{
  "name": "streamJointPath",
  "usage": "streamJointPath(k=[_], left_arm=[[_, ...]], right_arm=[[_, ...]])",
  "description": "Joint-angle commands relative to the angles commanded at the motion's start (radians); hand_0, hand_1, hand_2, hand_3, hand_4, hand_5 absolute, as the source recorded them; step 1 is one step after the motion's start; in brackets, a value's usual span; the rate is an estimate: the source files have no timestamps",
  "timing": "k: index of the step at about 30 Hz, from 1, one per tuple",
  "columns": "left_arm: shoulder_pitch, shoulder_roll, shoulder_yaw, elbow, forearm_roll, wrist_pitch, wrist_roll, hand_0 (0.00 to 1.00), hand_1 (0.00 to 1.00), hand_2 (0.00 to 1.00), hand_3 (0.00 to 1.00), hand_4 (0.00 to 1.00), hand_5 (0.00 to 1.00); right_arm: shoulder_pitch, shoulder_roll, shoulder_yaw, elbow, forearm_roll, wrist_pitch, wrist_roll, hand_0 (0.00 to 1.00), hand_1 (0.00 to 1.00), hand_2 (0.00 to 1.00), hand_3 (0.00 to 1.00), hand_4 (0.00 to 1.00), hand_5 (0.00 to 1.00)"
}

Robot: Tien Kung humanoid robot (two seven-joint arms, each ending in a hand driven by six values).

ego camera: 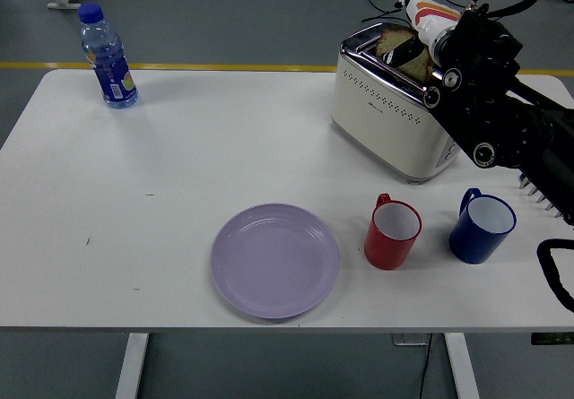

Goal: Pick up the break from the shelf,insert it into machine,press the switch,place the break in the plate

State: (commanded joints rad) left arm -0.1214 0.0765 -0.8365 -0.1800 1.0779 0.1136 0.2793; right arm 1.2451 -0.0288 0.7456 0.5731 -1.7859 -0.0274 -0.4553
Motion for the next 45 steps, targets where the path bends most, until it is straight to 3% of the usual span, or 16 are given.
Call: streamJointPath(k=[4, 5, 16, 17, 18, 22, 23, 28, 29, 45], left_arm=[[0.001, 0.0, -0.001, 0.0, 0.007, -0.001, 0.002, 0.653, 0.587, 0.593, 0.604, 0.328, 0.948], [0.001, 0.0, -0.001, 0.0, 0.008, 0.0, 0.002, 0.653, 0.59, 0.593, 0.603, 0.328, 0.948], [-0.001, -0.001, -0.004, 0.0, 0.017, -0.001, 0.005, 0.653, 0.59, 0.595, 0.605, 0.328, 0.947], [-0.001, -0.002, -0.004, 0.0, 0.019, -0.001, 0.005, 0.653, 0.59, 0.595, 0.604, 0.326, 0.943], [-0.001, -0.002, -0.004, 0.0, 0.019, -0.001, 0.005, 0.653, 0.59, 0.595, 0.604, 0.326, 0.943], [-0.002, -0.002, -0.003, 0.0, 0.018, -0.001, 0.005, 0.653, 0.59, 0.595, 0.604, 0.326, 0.943], [-0.002, -0.002, -0.003, 0.0, 0.018, -0.001, 0.005, 0.654, 0.59, 0.595, 0.606, 0.33, 0.946], [-0.002, -0.002, -0.003, 0.0, 0.017, 0.0, 0.005, 0.654, 0.59, 0.595, 0.606, 0.33, 0.946], [-0.002, -0.002, -0.003, 0.0, 0.016, 0.0, 0.005, 0.654, 0.591, 0.595, 0.604, 0.328, 0.945], [-0.005, -0.002, -0.004, 0.0, 0.019, 0.0, 0.006, 0.655, 0.589, 0.594, 0.605, 0.329, 0.942]], right_arm=[[0.024, 0.027, -0.011, -0.058, -0.025, -0.001, -0.002, 0.84, 0.773, 0.833, 0.881, 0.8, 0.216], [0.027, 0.029, -0.013, -0.067, -0.03, -0.004, -0.001, 0.778, 0.728, 0.77, 0.858, 0.796, 0.211], [0.043, 0.029, -0.032, -0.155, -0.026, -0.027, 0.014, 0.715, 0.682, 0.714, 0.841, 0.791, 0.211], [0.044, 0.029, -0.035, -0.16, -0.023, -0.029, 0.016, 0.633, 0.624, 0.652, 0.782, 0.781, 0.206], [0.045, 0.029, -0.04, -0.165, -0.018, -0.029, 0.018, 0.633, 0.624, 0.652, 0.782, 0.781, 0.206], [0.049, 0.029, -0.049, -0.169, -0.003, -0.032, 0.028, 0.633, 0.624, 0.652, 0.782, 0.781, 0.206], [0.054, 0.029, -0.054, -0.168, 0.002, -0.029, 0.03, 0.566, 0.582, 0.599, 0.744, 0.769, 0.199], [0.065, 0.029, -0.071, -0.168, 0.011, -0.015, 0.031, 0.566, 0.582, 0.599, 0.744, 0.769, 0.199], [0.067, 0.029, -0.076, -0.169, 0.013, -0.01, 0.031, 0.521, 0.548, 0.578, 0.725, 0.764, 0.192], [0.079, 0.029, -0.138, -0.187, 0.047, 0.002, 0.038, 0.44, 0.501, 0.529, 0.66, 0.741, 0.175]])
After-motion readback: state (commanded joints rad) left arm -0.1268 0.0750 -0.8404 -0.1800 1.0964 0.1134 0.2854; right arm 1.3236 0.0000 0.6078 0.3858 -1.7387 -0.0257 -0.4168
